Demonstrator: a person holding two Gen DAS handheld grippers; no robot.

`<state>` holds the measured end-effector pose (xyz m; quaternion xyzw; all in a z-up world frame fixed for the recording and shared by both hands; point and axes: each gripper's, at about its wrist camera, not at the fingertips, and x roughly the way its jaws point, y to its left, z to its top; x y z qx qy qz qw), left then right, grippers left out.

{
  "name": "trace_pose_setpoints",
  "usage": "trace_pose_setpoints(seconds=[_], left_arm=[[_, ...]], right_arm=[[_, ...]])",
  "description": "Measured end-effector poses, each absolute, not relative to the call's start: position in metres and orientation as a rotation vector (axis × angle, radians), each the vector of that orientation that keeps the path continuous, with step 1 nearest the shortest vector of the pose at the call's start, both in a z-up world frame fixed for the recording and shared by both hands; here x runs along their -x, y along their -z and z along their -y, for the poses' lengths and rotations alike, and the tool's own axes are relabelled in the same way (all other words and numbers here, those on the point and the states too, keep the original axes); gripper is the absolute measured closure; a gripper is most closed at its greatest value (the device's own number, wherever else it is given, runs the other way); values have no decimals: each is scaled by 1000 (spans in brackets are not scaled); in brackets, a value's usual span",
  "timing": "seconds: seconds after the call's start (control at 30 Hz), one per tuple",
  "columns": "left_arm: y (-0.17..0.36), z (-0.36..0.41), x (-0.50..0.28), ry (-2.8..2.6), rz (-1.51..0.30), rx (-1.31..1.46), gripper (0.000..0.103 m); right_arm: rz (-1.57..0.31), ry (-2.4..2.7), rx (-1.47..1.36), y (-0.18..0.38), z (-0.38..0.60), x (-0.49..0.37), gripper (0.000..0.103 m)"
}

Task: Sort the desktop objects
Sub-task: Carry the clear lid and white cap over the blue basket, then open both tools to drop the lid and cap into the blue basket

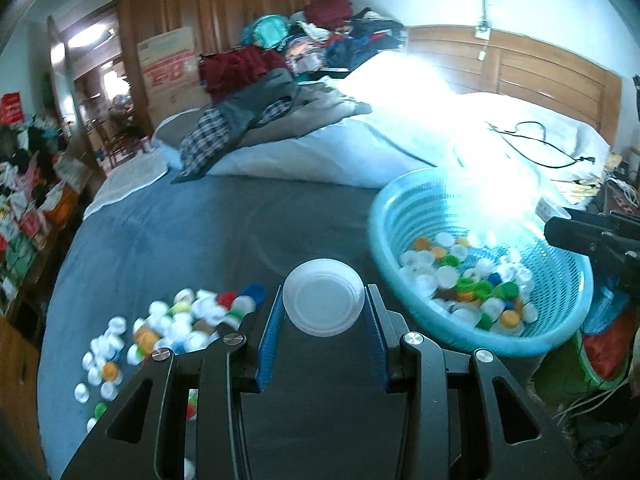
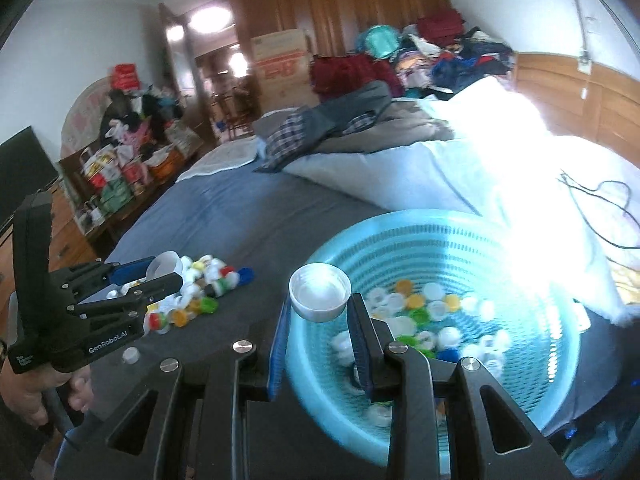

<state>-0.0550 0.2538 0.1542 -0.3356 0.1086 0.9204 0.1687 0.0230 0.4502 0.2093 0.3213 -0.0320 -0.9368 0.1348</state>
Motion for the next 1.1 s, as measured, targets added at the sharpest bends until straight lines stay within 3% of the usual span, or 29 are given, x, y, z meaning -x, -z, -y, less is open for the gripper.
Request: trace_pose_setpoints(seconds=[0.63, 1.1], left_arm=[[-163, -364, 95, -2425, -321, 978, 69], [-163, -382, 97, -2410, -342, 974, 69]], right_arm=[[163, 2766, -981, -200, -506, -9, 71], [191, 2770, -999, -193, -519, -7, 71]])
